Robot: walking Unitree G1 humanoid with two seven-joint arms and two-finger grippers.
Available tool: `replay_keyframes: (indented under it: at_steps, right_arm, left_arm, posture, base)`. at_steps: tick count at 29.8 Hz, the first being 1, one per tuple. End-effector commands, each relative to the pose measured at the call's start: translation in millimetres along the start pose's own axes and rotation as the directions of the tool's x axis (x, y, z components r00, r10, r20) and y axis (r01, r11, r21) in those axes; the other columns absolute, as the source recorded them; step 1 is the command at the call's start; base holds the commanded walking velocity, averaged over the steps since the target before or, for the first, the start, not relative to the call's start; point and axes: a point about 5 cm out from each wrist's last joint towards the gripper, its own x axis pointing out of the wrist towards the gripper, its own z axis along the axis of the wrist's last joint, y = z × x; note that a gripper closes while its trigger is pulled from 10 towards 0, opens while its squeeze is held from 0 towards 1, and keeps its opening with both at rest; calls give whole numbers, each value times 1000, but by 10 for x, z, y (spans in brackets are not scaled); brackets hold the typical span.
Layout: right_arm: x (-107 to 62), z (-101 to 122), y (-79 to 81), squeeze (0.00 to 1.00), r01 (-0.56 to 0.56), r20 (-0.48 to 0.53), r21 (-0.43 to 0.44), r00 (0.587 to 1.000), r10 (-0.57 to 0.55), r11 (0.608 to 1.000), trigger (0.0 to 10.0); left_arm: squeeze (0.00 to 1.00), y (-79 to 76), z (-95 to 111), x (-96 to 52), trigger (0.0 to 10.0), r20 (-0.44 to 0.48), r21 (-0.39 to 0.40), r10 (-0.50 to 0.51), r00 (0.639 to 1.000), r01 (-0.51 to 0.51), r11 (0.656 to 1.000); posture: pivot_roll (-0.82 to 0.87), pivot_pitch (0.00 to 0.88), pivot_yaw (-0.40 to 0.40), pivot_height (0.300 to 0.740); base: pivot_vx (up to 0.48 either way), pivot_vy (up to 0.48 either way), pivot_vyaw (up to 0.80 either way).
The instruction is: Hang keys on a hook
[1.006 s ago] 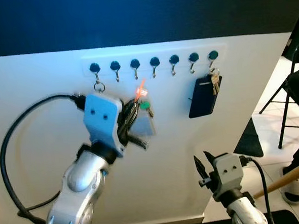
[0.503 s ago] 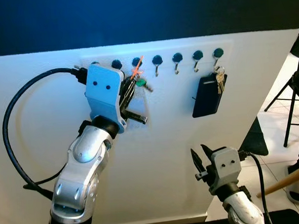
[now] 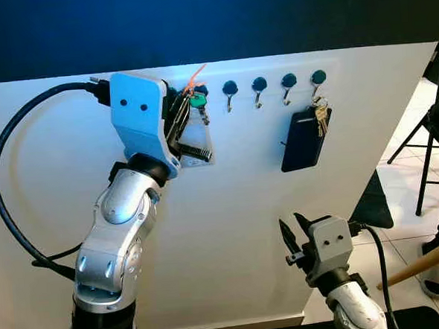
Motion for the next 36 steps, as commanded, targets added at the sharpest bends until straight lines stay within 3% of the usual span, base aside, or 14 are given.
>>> replay_keyframes:
  at_steps: [1,12,22,33,36]
  right_arm:
    - [-28,-21,-16,0,3,-16,0,1000,-3,1000,10000]
    - [35,-31,-41,0,-14,-18,-13,1000,14,1000,10000]
    - [52,-39,-30,0,-24,-19,-17,1000,24,1000,10000]
    - [35,-45,-35,0,-17,-21,-16,1000,17,1000,10000]
    - [31,-51,-25,0,-17,-23,-14,1000,16,1000,10000]
  left_arm:
    - [0,-38,35,-90,10000,14,-25,-57,998,57,998]
    - [0,-212,35,-164,10000,10,-71,-145,989,145,987]
    - [0,-400,38,-57,10000,50,-143,-166,985,172,975]
    - [0,-430,-74,73,10000,40,-152,-153,987,157,976]
    - [0,-383,-163,125,10000,18,-139,-103,995,104,985]
  posture:
    - [48,179,47,740]
    - [53,170,31,740]
    - [42,166,33,740]
    - [38,174,42,740]
    - [37,178,44,740]
  base:
    - [0,0,0]
    - [0,0,0]
    - [0,0,0]
    - [0,0,0]
    - [0,0,0]
